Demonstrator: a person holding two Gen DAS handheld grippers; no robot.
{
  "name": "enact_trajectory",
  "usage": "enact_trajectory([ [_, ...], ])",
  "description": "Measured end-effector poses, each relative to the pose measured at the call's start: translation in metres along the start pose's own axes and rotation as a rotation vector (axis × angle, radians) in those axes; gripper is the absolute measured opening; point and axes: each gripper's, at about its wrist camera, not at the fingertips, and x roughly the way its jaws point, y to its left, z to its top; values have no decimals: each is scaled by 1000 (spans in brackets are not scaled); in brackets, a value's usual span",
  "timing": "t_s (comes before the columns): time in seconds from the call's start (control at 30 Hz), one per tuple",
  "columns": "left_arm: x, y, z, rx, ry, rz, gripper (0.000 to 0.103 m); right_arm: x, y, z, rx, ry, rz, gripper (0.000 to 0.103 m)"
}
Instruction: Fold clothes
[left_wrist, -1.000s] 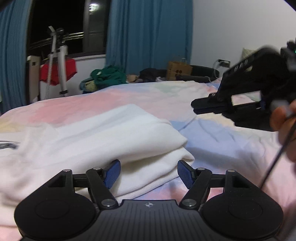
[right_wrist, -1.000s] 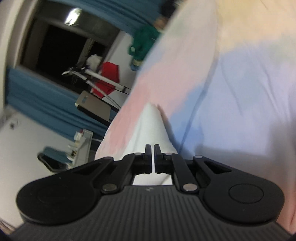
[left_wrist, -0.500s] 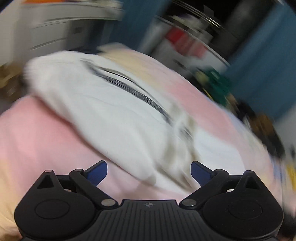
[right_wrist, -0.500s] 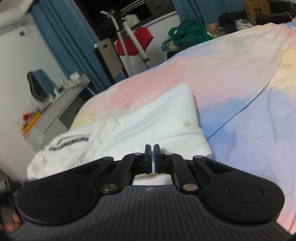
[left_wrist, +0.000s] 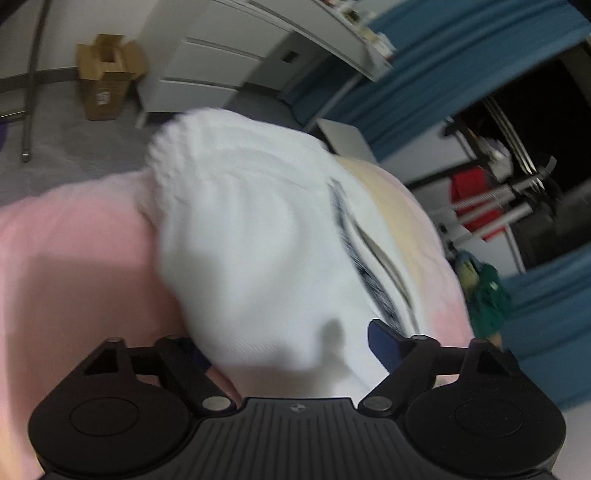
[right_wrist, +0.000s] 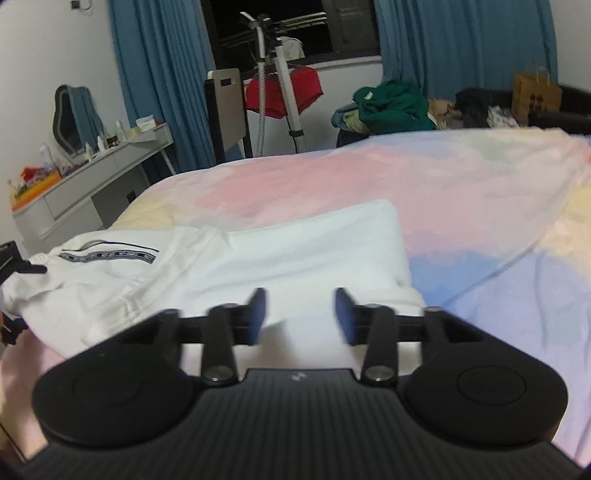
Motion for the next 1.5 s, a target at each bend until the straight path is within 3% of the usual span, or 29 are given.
enact_trajectory([
  [0.07, 6, 8, 6, -34, -9, -5, 70, 5, 7, 0, -44, -9, -2, 59],
  [0.17, 9, 16, 10, -67, -22, -22, 67, 11, 13, -2, -89, -4, -45, 60],
  [0.23, 11, 7, 8, -24, -32, -13, 67, 13, 10, -2, -69, -1, -53, 59],
  [0.37, 14, -10, 5, 61, -53, 4, 47, 16, 9, -4, -58, 9, -64, 59],
  [0.47, 12, -22, 3, 119, -84, 12, 32, 27, 6, -11, -55, 63, -61, 59],
  [0.57, 4, -33, 1, 162, -124, 1, 24, 32, 4, -17, -47, 86, -52, 59],
  [0.87, -34, -114, -42, 506, -307, 25, 17, 39, 2, -27, -81, 88, -60, 59],
  [1.0, -53, -172, -92, 670, -417, -13, 16, 28, -6, -22, -17, 75, -32, 59],
  [1.2, -81, -263, -177, 911, -584, -95, 15, -2, -43, -11, 234, 8, -7, 59],
  [1.33, -76, -319, -253, 1021, -594, -190, 15, -27, -68, -6, 320, -79, -109, 60],
  [1.5, -49, -359, -344, 1089, -541, -252, 15, -37, -114, -12, 506, -102, -190, 62],
])
